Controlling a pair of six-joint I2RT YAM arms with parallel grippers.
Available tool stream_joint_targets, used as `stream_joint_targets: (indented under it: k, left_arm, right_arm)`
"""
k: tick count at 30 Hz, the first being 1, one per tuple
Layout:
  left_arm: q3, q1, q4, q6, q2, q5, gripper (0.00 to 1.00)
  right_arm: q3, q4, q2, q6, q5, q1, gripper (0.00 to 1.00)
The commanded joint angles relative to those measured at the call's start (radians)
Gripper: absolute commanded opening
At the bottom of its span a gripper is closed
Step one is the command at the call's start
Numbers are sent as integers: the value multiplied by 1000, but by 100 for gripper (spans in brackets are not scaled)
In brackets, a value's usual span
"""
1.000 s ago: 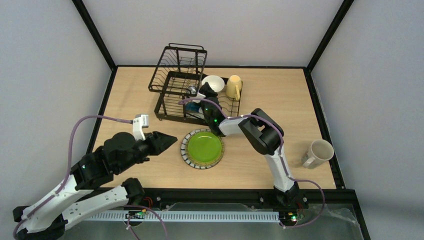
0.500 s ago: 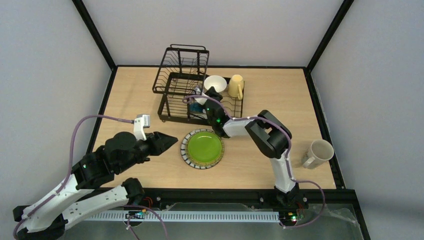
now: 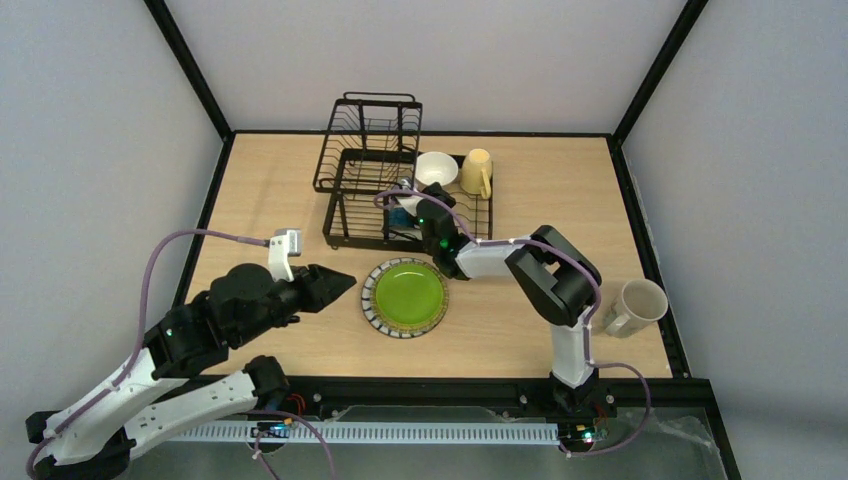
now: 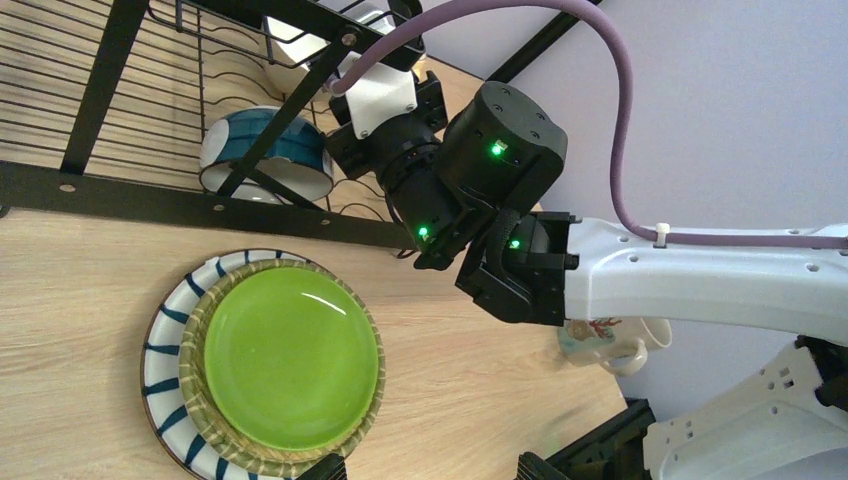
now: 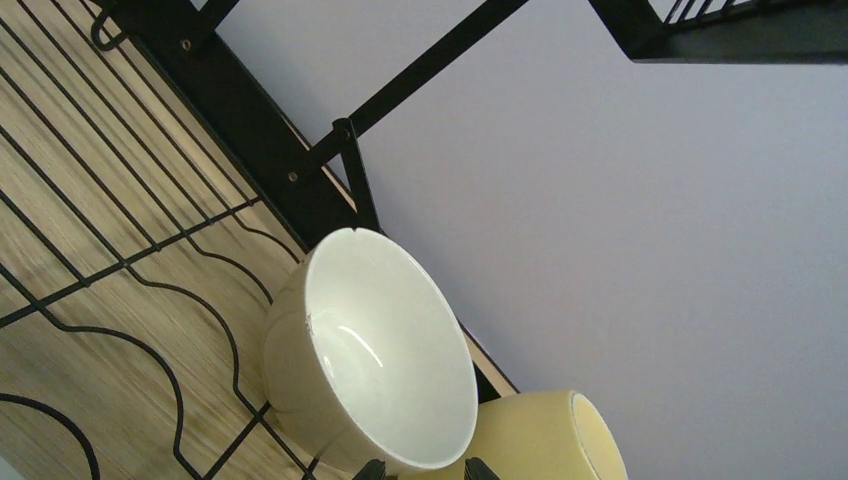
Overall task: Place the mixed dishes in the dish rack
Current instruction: Grab the bowl from the dish rack.
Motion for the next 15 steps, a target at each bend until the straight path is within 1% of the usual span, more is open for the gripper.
stream_joint_targets:
  k: [1, 7, 15]
  left_arm:
    - [-1, -2, -16, 17, -6, -3, 99]
    - [2, -1, -24, 19, -9, -9, 99]
    - [5, -2, -21, 24, -13, -8, 99]
  right_arm:
    - [45, 80, -86, 72, 90, -12, 44]
    - [54, -3, -83, 103, 153, -12, 46]
    - [128, -177, -75, 157, 261, -12, 48]
